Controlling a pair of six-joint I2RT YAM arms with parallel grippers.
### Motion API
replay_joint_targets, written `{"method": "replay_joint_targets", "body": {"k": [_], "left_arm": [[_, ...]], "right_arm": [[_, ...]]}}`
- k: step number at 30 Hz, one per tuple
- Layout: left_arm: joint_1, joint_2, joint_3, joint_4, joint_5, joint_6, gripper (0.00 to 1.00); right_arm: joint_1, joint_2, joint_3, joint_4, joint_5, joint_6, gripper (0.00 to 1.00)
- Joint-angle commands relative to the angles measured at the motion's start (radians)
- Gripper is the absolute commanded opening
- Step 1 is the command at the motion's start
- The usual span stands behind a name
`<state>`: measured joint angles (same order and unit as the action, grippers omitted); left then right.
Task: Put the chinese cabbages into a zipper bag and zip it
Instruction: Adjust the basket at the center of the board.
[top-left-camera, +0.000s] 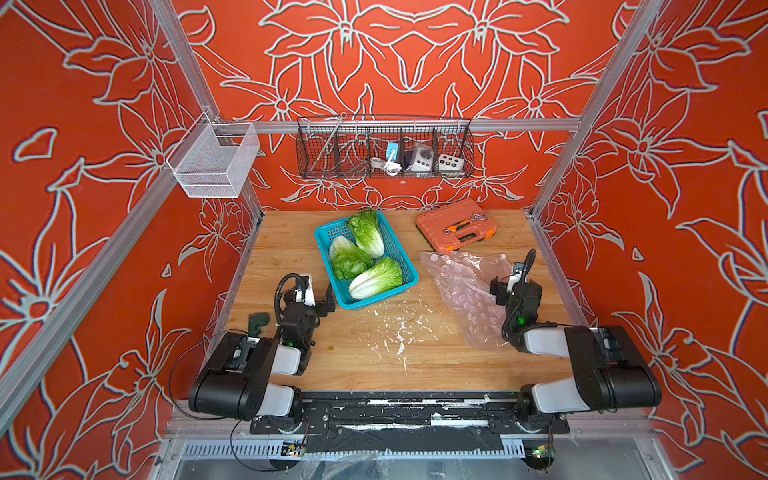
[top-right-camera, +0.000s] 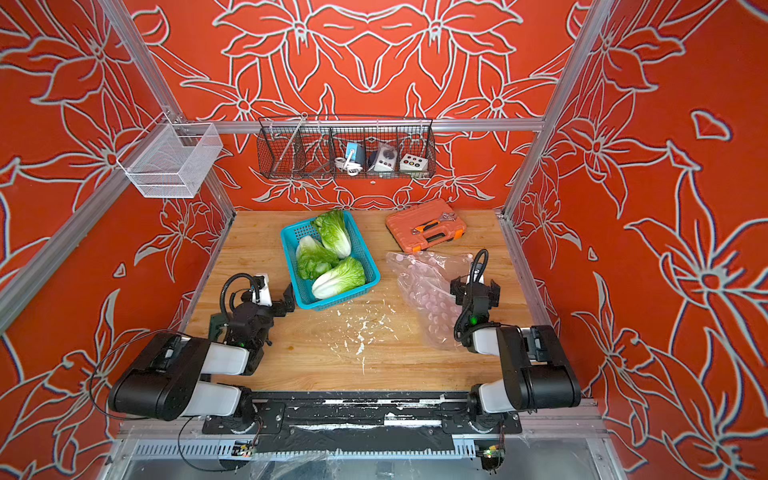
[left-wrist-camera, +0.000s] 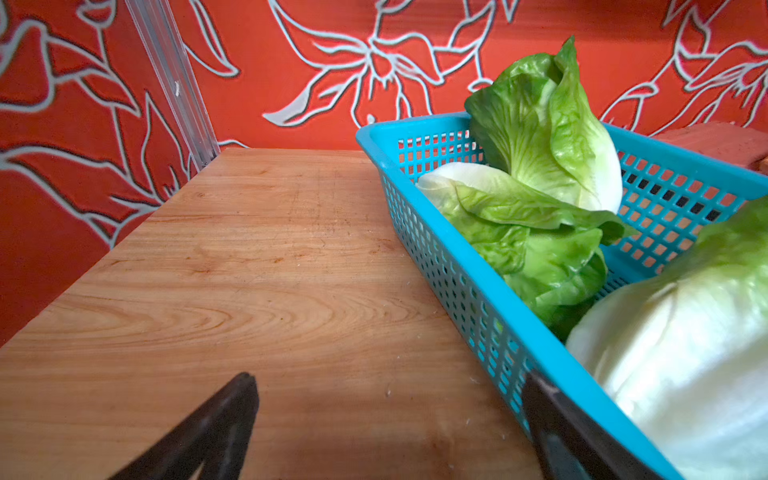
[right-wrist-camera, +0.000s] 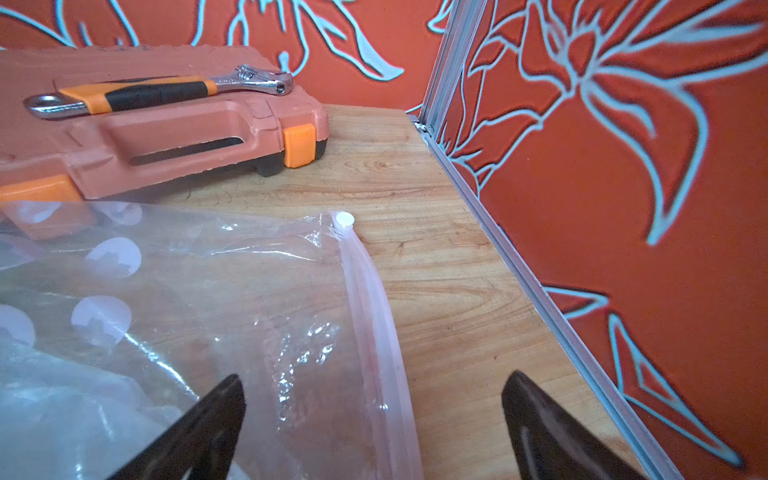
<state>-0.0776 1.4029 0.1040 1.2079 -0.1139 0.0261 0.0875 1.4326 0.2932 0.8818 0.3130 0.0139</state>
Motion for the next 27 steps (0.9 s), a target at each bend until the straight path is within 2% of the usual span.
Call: {"method": "replay_joint_targets", "body": {"k": [1,27], "left_arm": [[0.004,0.004,0.016,0.012,0.019,0.005,0.99],[0.035,0.000,0.016,0.009,0.065,-0.009,0.99]], "right_arm": [[0.003,-0.002,0.004,0.002,-0.005,0.001,0.99],[-0.003,-0.005,-0.002,0.014,-0.013,-0.003,0.99]]}}
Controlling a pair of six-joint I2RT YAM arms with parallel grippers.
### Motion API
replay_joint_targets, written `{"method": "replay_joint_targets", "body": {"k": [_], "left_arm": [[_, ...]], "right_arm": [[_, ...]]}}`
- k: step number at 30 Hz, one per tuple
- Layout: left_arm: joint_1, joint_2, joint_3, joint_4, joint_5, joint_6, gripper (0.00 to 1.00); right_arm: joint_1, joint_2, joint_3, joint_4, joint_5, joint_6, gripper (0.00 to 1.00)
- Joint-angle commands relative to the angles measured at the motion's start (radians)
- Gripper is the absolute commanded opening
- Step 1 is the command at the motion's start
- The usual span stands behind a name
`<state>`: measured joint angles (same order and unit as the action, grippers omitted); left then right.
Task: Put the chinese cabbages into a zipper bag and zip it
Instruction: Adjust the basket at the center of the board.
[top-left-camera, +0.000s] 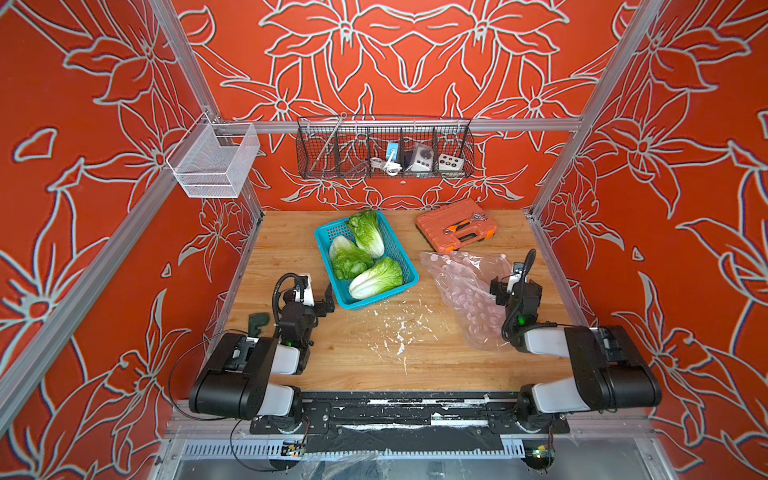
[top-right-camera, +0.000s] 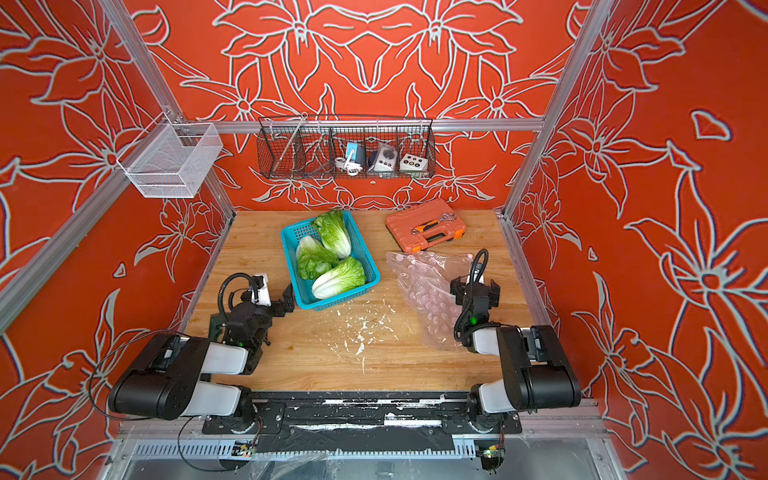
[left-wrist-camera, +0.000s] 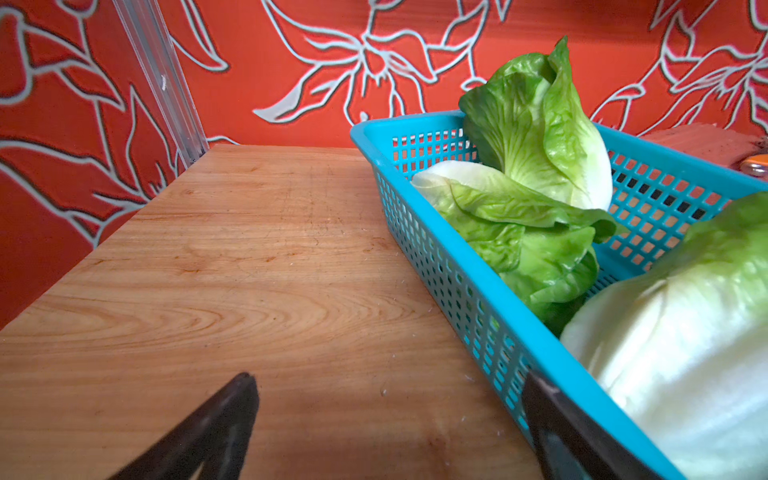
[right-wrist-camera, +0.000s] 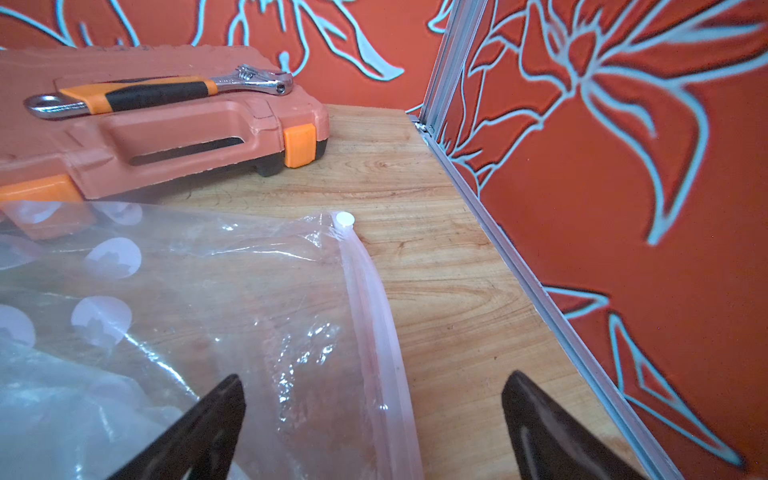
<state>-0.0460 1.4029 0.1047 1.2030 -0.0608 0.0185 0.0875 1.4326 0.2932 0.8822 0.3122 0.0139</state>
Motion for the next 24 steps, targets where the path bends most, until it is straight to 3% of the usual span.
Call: {"method": "replay_joint_targets", "body": {"k": [1,4,6,9,11,13,16,18,21,23,24], "left_arm": [[-0.007,-0.017,0.015,0.006,0.008,0.006,0.99],[-0.078,-0.126,0.058,-0.164,-0.115,0.031,0.99],[-0.100,-0.182,0.101,-0.291,-0.207,-0.013,0.99],[-0.135,-0.265,0.115,-0.405,-0.351,-0.138,0.99],[-0.169,-0.331,0.113,-0.446,-0.411,-0.141,0.99],[-0.202,-0.403,0.132,-0.524,-0.474,-0.207,0.99],[-0.203,-0.517,0.183,-0.648,-0.391,-0.335,0.99],[-0.201,-0.566,0.237,-0.756,-0.321,-0.414,0.99],[-0.194,-0.626,0.306,-0.897,-0.278,-0.617,0.99],[-0.156,-0.663,0.316,-0.842,-0.116,-0.587,0.96],[-0.137,-0.662,0.331,-0.831,-0.024,-0.550,0.90]], "right_arm": [[0.001,-0.029,-0.006,0.010,0.001,-0.005,0.99],[0.022,-0.156,-0.009,-0.094,0.021,-0.022,0.99],[0.047,-0.290,0.034,-0.302,0.057,-0.003,0.99],[0.059,-0.404,0.166,-0.683,0.094,0.208,0.99],[0.068,-0.432,0.284,-0.973,0.154,0.393,0.99],[0.072,-0.434,0.361,-1.127,0.105,0.473,0.99],[0.067,-0.460,0.441,-1.184,-0.175,0.561,0.99],[0.063,-0.486,0.436,-1.122,-0.347,0.614,0.99],[0.056,-0.481,0.394,-0.963,-0.604,0.698,0.79],[0.073,-0.397,0.455,-1.006,-0.723,0.731,0.69],[0.094,-0.344,0.514,-1.085,-0.751,0.714,0.68]]}}
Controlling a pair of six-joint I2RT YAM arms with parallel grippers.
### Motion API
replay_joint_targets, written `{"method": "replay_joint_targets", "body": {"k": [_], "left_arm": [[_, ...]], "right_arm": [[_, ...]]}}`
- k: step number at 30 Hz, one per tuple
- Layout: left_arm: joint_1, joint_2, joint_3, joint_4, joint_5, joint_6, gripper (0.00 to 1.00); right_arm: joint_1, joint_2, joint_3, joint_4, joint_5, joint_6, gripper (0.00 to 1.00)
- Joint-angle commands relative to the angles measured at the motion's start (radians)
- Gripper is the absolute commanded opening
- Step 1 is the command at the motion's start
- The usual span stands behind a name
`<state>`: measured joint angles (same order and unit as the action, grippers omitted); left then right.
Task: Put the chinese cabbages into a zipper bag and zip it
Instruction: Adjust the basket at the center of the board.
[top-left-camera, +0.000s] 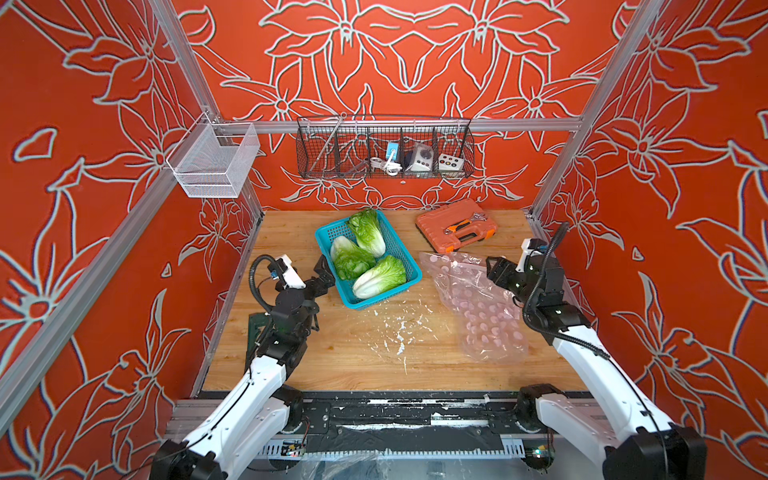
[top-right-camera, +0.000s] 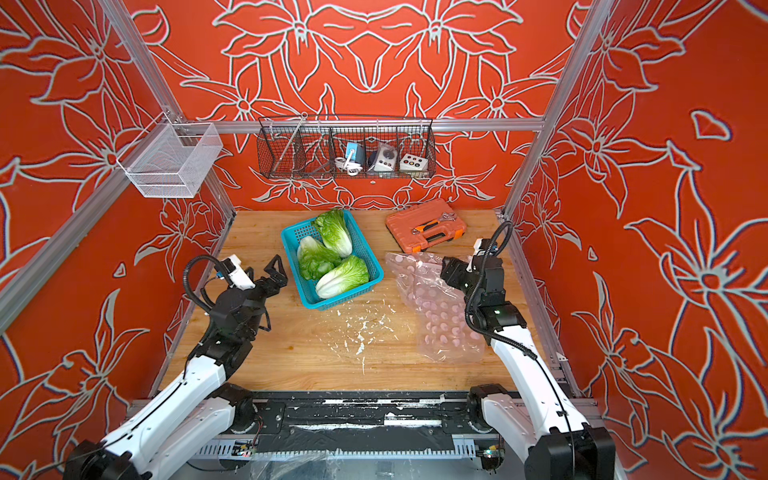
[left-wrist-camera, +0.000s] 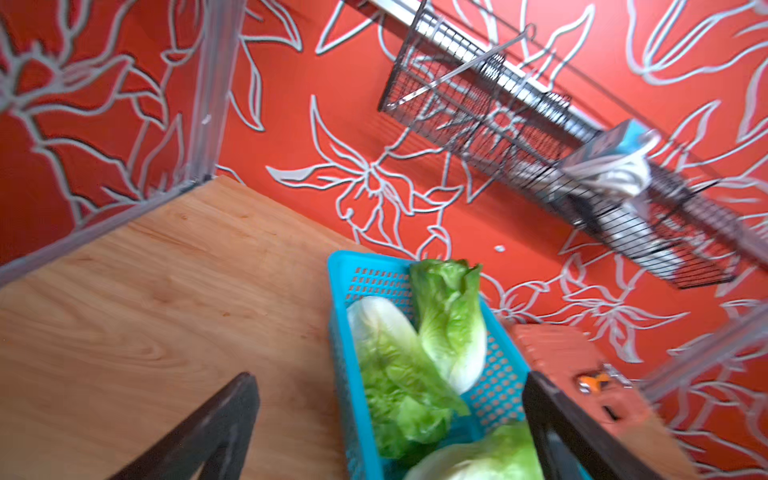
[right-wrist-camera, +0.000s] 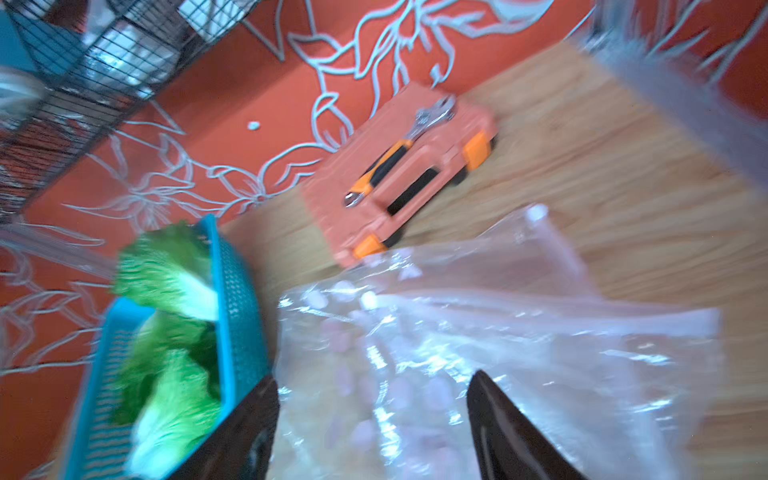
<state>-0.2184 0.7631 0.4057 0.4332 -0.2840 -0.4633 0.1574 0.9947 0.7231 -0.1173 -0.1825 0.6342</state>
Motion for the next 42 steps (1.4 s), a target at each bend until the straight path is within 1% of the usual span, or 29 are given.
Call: {"method": "replay_joint_targets", "body": {"k": [1,3,4,6,7,8,12,15,17,19,21,23,26,27,28,29,30,32,34,35,37,38,39,40,42], "left_arm": [[0.042,-0.003,0.084,-0.120,0.240,-0.040,0.85],[0.041,0.080,0.229,-0.307,0.254,-0.004,0.81],[0.041,0.127,0.295,-0.381,0.302,0.031,0.77],[0.039,0.205,0.390,-0.499,0.407,0.058,0.74],[0.033,0.237,0.419,-0.542,0.451,0.064,0.74],[0.018,0.267,0.439,-0.579,0.465,0.063,0.74],[-0.058,0.289,0.458,-0.636,0.426,0.078,0.76],[-0.073,0.294,0.459,-0.650,0.423,0.075,0.78],[-0.073,0.297,0.465,-0.672,0.415,0.078,0.78],[-0.073,0.299,0.481,-0.711,0.407,0.091,0.78],[-0.074,0.301,0.499,-0.747,0.399,0.103,0.78],[-0.073,0.296,0.504,-0.758,0.397,0.108,0.78],[-0.073,0.291,0.486,-0.724,0.431,0.084,0.78],[-0.073,0.294,0.480,-0.705,0.448,0.070,0.78],[-0.073,0.299,0.476,-0.688,0.463,0.058,0.78],[-0.074,0.305,0.477,-0.678,0.476,0.052,0.78],[-0.074,0.313,0.486,-0.677,0.488,0.051,0.77],[-0.075,0.322,0.505,-0.692,0.495,0.057,0.77],[-0.078,0.322,0.519,-0.709,0.495,0.062,0.76],[-0.083,0.321,0.522,-0.712,0.493,0.061,0.76],[-0.110,0.321,0.529,-0.714,0.490,0.053,0.75],[-0.127,0.323,0.532,-0.713,0.484,0.049,0.75],[-0.153,0.324,0.532,-0.710,0.476,0.044,0.75],[-0.178,0.327,0.532,-0.704,0.464,0.037,0.75],[-0.227,0.334,0.526,-0.687,0.454,0.023,0.75]], "right_arm": [[0.063,0.156,0.163,-0.200,-0.263,0.046,0.68],[0.163,0.262,0.291,-0.365,-0.220,-0.052,0.73],[0.211,0.309,0.338,-0.416,-0.183,-0.086,0.75],[0.274,0.377,0.383,-0.423,-0.144,-0.105,0.76],[0.296,0.416,0.409,-0.419,-0.141,-0.112,0.76],[0.317,0.458,0.440,-0.410,-0.138,-0.118,0.76],[0.372,0.654,0.621,-0.451,-0.099,-0.151,0.76],[0.383,0.802,0.738,-0.475,-0.081,-0.171,0.70],[0.388,0.883,0.800,-0.491,-0.094,-0.188,0.59],[0.399,0.935,0.840,-0.516,-0.131,-0.195,0.45],[0.417,0.929,0.818,-0.497,-0.167,-0.171,0.35],[0.443,0.887,0.757,-0.454,-0.176,-0.117,0.30],[0.492,0.814,0.651,-0.380,-0.172,0.013,0.28],[0.510,0.789,0.613,-0.336,-0.199,0.050,0.28],[0.527,0.771,0.590,-0.318,-0.219,0.075,0.31],[0.534,0.754,0.582,-0.328,-0.227,0.080,0.35],[0.533,0.726,0.575,-0.353,-0.230,0.069,0.37],[0.518,0.663,0.570,-0.421,-0.164,0.030,0.45],[0.482,0.592,0.594,-0.532,-0.064,-0.030,0.63],[0.468,0.568,0.611,-0.592,0.004,-0.057,0.67],[0.447,0.532,0.627,-0.696,0.204,-0.118,0.76],[0.436,0.526,0.621,-0.729,0.279,-0.132,0.78],[0.417,0.524,0.610,-0.753,0.327,-0.143,0.79],[0.392,0.525,0.595,-0.764,0.344,-0.150,0.80],[0.343,0.533,0.571,-0.756,0.325,-0.144,0.80]]}}
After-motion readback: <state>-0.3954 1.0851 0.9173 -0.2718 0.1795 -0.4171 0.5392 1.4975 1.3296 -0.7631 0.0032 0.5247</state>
